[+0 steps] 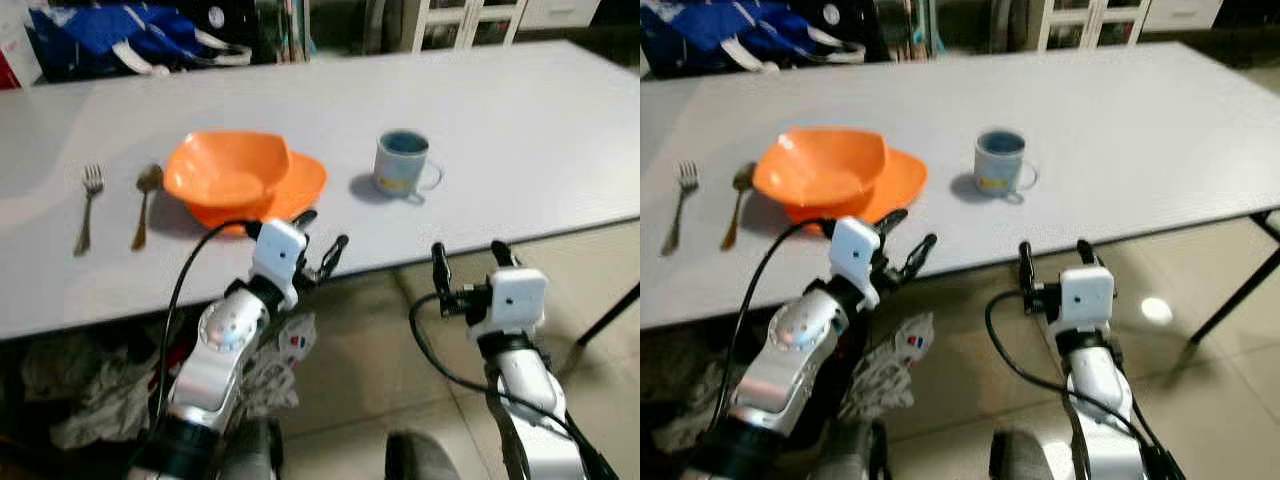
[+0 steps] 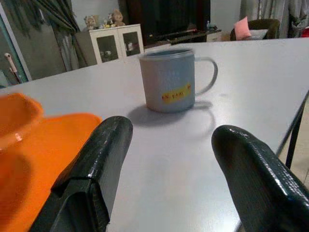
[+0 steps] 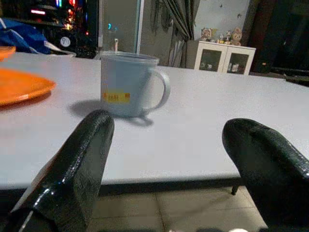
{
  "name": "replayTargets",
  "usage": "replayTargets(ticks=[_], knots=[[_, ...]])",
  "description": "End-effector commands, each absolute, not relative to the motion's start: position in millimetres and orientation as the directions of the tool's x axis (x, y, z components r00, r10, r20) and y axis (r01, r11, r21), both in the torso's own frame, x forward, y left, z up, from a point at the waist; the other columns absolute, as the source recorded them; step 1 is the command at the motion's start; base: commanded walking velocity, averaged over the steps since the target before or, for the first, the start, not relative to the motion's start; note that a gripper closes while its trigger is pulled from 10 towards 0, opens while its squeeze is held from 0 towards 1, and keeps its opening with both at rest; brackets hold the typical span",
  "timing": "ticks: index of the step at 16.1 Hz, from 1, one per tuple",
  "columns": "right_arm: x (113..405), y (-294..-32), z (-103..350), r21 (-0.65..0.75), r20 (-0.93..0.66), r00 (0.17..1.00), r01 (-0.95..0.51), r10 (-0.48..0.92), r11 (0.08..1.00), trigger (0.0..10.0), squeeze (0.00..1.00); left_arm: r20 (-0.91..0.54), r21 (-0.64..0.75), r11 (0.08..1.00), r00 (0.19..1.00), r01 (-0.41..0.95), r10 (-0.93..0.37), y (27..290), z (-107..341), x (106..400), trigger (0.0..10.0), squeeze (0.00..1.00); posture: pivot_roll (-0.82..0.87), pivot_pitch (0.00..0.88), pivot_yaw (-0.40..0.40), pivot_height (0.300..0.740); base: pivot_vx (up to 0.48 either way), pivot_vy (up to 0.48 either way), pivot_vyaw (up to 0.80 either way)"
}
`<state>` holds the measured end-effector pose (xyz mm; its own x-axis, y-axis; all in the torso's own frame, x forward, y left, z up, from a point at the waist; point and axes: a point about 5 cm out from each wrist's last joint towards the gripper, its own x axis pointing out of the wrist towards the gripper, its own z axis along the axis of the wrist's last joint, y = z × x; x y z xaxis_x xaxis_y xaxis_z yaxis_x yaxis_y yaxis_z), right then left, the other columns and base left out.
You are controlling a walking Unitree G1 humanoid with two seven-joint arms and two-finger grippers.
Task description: Setting the table
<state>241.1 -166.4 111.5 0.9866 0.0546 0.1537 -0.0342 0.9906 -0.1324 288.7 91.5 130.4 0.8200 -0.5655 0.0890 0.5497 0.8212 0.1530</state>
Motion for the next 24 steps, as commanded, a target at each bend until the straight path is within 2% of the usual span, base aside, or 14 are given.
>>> replayTargets(ticks=[1,4,10,18,24], knots=[[242.3,-166.8,114.7,-0.133,0.164,0.985,-0.034,0.055,0.991,10.0,0.0,0.083,0.159,0.818,0.818,0.552,-0.568,92.1,130.0,288.9,10.0,0.0,-0.05,0.0,0.023,0.72,0.0,0.0,0.0],[242.6,-167.4,115.3,-0.134,0.166,0.985,-0.03,0.052,0.991,10.0,0.0,0.075,0.161,0.819,0.821,0.55,-0.566,93.0,129.5,290.6,10.0,0.0,-0.05,0.0,0.025,0.74,0.0,0.0,0.0],[243.0,-172.4,117.0,-0.154,0.183,0.983,-0.001,0.029,0.988,10.0,0.0,0.058,0.136,0.816,0.818,0.562,-0.572,91.9,130.3,294.8,10.0,0.0,-0.06,0.0,0.026,0.74,0.0,0.0,0.0],[244.1,-169.0,115.3,-0.179,0.183,0.981,-0.027,0.061,0.983,10.0,0.0,0.085,0.159,0.8,0.799,0.579,-0.595,86.9,136.8,293.4,10.0,0.0,-0.06,0.0,0.026,0.74,0.0,-0.425,0.0],[243.8,-168.8,115.9,-0.19,0.193,0.979,-0.029,0.066,0.981,10.0,0.0,0.079,0.17,0.793,0.794,0.585,-0.602,84.8,136.9,295.3,10.0,0.0,-0.07,0.0,0.033,0.74,0.314,-0.359,0.0]])
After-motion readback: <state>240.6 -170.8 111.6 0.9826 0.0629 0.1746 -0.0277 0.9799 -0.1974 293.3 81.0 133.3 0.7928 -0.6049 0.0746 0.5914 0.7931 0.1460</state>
